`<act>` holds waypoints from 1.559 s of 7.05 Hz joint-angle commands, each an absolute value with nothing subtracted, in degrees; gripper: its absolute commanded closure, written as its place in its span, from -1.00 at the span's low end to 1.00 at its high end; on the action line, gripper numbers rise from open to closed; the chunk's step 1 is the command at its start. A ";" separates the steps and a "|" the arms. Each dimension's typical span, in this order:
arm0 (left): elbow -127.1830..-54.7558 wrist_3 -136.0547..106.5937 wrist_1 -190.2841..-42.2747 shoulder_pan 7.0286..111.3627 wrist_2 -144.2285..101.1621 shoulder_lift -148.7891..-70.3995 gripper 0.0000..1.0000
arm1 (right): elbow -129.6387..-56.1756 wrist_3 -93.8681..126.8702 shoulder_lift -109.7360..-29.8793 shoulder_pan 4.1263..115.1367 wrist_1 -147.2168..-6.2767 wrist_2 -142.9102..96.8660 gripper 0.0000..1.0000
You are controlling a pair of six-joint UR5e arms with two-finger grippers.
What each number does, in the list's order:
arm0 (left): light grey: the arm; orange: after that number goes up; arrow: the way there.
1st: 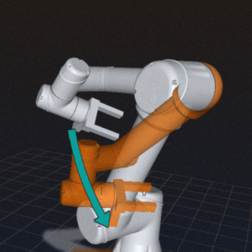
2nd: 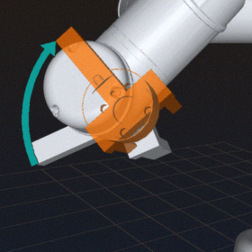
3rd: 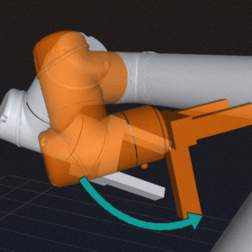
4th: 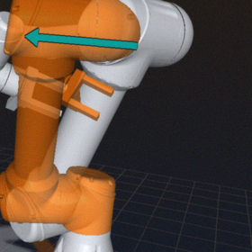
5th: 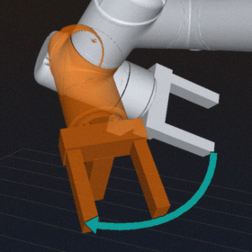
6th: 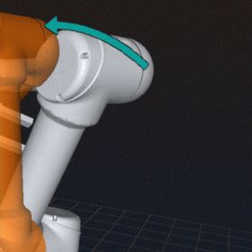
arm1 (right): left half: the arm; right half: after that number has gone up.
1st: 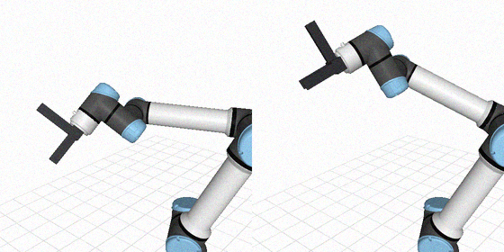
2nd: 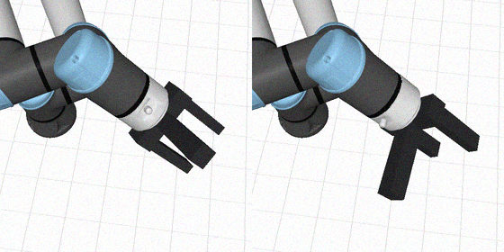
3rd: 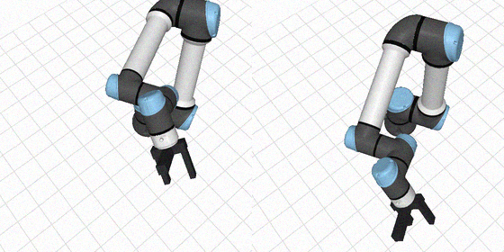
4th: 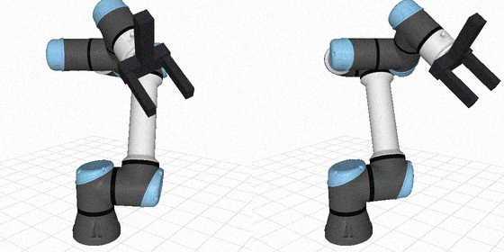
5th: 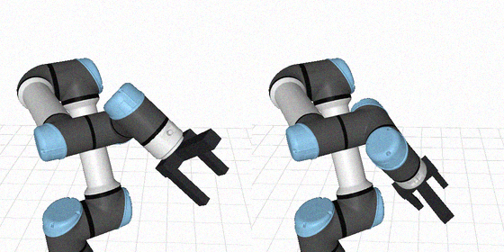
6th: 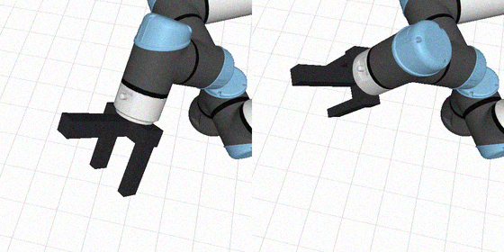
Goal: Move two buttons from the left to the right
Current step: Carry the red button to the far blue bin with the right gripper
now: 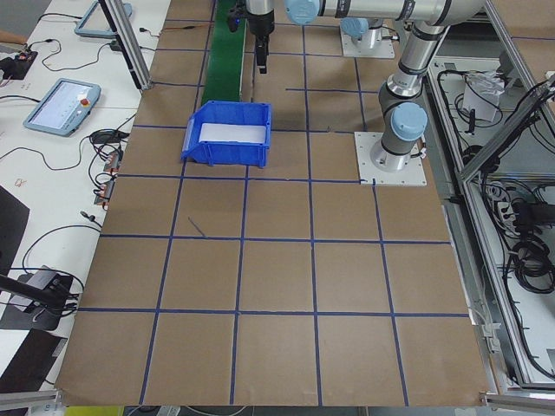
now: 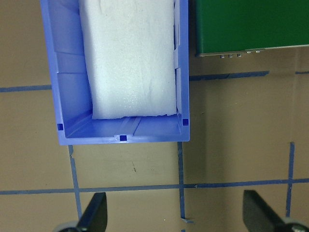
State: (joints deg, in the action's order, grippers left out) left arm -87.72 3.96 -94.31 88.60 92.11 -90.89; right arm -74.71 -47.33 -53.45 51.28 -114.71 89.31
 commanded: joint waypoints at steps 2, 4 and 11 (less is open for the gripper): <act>-87.63 3.96 -94.31 88.59 92.11 -90.88 -1.00 | -76.81 -44.84 -52.82 51.24 -117.42 88.08 0.58; -87.63 3.96 -94.31 88.59 92.11 -90.88 -1.00 | -76.82 -44.03 -52.82 51.24 -117.42 87.98 0.33; -87.63 3.96 -94.31 88.59 92.11 -90.88 -1.00 | -78.75 -44.30 -59.90 51.24 -119.64 84.90 -1.00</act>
